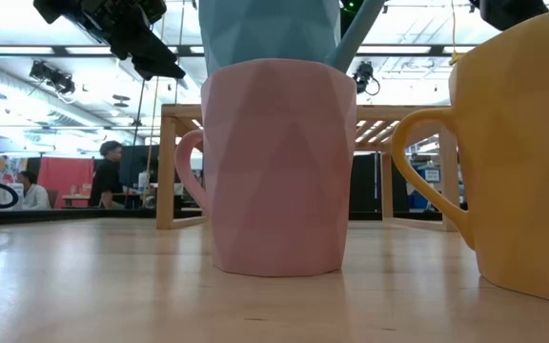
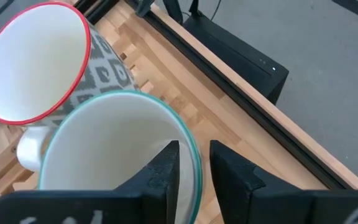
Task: Place coffee mugs
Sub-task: Put the right blue mug on the shelf, then put the orange mug on the shelf
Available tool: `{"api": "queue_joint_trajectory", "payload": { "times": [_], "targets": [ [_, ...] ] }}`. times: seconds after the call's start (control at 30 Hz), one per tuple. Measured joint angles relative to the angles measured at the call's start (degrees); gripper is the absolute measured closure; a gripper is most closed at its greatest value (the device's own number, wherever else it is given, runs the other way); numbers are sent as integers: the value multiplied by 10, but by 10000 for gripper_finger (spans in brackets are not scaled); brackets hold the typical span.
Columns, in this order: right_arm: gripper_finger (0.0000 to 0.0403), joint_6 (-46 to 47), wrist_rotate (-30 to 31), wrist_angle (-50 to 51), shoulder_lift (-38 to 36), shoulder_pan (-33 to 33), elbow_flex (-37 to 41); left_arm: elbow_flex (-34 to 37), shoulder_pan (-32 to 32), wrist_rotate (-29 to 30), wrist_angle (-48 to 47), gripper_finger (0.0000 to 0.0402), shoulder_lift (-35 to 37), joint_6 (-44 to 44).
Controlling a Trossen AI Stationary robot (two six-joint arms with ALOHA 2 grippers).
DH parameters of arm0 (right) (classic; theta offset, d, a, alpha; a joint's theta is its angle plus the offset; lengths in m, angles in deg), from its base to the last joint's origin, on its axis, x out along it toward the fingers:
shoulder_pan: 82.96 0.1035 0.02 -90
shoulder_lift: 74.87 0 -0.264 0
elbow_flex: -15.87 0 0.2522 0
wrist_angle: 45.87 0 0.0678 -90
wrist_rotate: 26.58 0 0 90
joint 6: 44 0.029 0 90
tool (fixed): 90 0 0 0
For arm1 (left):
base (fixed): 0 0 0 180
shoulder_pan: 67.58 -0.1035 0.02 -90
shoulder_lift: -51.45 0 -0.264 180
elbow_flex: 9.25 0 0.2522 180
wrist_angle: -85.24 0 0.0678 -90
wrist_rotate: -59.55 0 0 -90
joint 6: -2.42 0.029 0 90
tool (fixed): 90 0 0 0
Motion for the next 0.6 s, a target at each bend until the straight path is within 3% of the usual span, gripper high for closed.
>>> {"api": "queue_joint_trajectory", "payload": {
  "times": [0.6],
  "targets": [
    [254, 0, 0, -1, 0, 0, 0, 0, 0, 0, 0, 171, 0, 0]
  ]
}}
